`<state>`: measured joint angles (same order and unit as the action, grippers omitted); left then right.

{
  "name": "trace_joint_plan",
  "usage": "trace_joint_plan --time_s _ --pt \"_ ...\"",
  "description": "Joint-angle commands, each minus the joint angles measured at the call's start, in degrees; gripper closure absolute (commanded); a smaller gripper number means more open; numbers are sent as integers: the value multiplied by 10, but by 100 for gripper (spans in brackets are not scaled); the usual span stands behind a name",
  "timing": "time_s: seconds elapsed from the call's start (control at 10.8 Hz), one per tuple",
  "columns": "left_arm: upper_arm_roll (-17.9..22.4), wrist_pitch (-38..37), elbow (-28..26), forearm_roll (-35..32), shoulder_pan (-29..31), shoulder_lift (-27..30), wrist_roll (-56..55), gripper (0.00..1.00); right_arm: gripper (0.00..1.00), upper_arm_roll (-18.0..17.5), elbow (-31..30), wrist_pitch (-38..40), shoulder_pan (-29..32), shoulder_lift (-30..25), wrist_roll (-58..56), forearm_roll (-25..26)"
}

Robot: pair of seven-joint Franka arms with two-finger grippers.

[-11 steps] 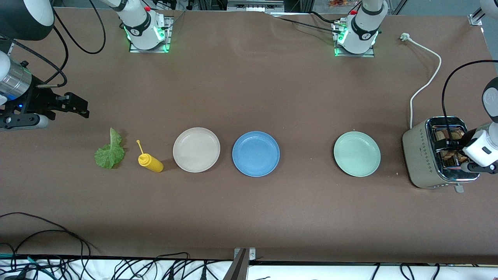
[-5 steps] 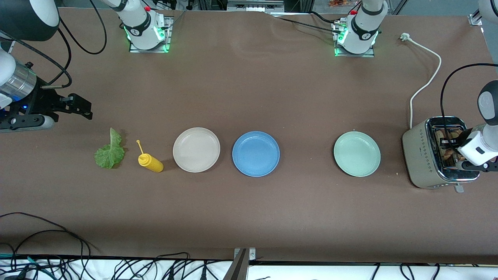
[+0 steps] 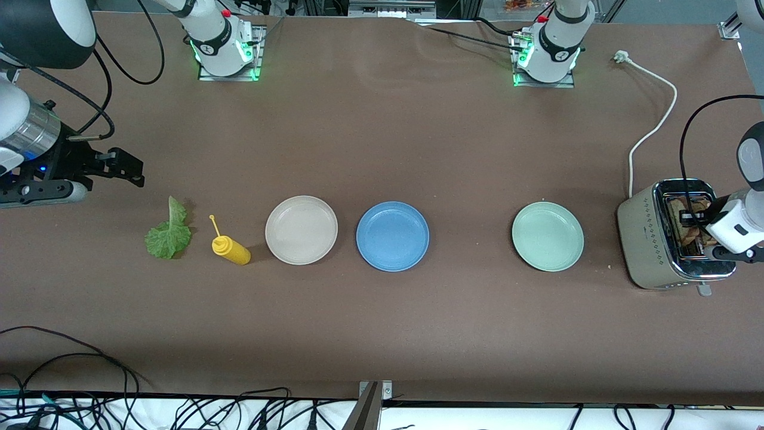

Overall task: Make sandwich in blue plate with both arms
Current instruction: 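Lower the left gripper into the toaster and grasp a bread slice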

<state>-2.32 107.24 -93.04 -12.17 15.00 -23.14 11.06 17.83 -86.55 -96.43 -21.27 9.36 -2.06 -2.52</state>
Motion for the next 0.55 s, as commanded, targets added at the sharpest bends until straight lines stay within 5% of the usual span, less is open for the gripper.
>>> trace_joint_plan --time_s 0.0,0.46 --pt "-7 -83 41 -20 0 27 6 100 0 -1 -6 -8 -1 -7 -4 -5" --pt "-15 -201 144 -20 -37 26 8 100 0 3 -9 -2 3 -12 -5 -10"
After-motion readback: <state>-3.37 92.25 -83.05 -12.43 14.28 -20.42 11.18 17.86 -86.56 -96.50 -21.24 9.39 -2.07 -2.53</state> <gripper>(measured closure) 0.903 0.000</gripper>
